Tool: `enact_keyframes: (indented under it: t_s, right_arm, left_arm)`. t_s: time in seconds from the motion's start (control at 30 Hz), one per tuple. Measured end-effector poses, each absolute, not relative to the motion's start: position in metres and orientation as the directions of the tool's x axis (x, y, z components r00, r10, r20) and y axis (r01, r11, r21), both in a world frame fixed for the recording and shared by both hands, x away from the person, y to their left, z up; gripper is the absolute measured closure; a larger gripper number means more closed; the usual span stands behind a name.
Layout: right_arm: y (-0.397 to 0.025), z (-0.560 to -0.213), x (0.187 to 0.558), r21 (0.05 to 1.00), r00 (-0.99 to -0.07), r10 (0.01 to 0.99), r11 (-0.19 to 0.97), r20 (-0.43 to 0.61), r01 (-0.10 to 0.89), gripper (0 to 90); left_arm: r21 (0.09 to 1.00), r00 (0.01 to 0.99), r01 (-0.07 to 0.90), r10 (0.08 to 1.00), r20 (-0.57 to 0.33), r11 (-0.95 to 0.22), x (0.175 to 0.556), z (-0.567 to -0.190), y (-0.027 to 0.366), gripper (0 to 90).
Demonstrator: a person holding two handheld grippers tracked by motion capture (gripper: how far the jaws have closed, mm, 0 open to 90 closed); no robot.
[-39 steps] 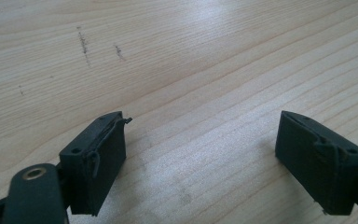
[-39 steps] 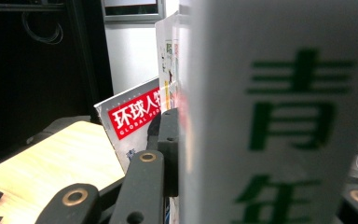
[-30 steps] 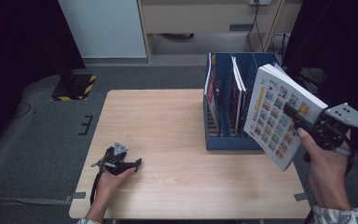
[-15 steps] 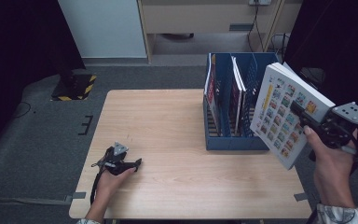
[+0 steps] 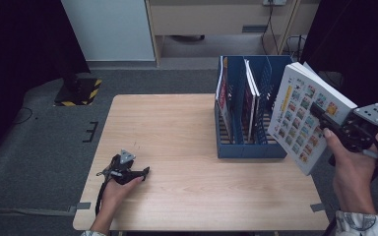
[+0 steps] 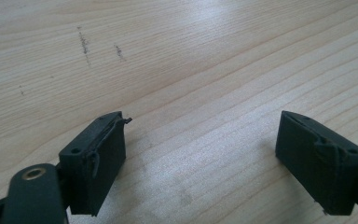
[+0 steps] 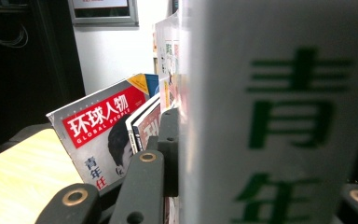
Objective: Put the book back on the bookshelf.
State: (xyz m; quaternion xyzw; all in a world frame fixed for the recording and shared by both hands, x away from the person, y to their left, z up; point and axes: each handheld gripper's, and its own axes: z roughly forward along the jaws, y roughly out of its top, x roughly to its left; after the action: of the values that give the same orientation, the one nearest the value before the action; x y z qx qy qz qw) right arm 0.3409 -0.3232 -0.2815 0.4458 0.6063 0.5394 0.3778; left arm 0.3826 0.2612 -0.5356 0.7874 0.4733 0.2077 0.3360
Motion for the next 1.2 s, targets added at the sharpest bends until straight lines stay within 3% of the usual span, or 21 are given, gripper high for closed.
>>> enact_keyframes:
  t_s: [0.53,1.2]
  right_arm:
    - [-0.319,-0.279,0.358,0.990,-0.269,0.963,0.012,0.027,0.142,73.9]
    - [-0.312,-0.296,0.434,0.984,-0.142,0.989,-0.008,0.034,0.176,73.9]
  left_arm:
    - [0.726,0.464,0.606,0.886,0.009,-0.325,0.383,-0.536,0.261,14.9]
    - [0.725,0.461,0.608,0.887,0.009,-0.324,0.383,-0.536,0.261,14.6]
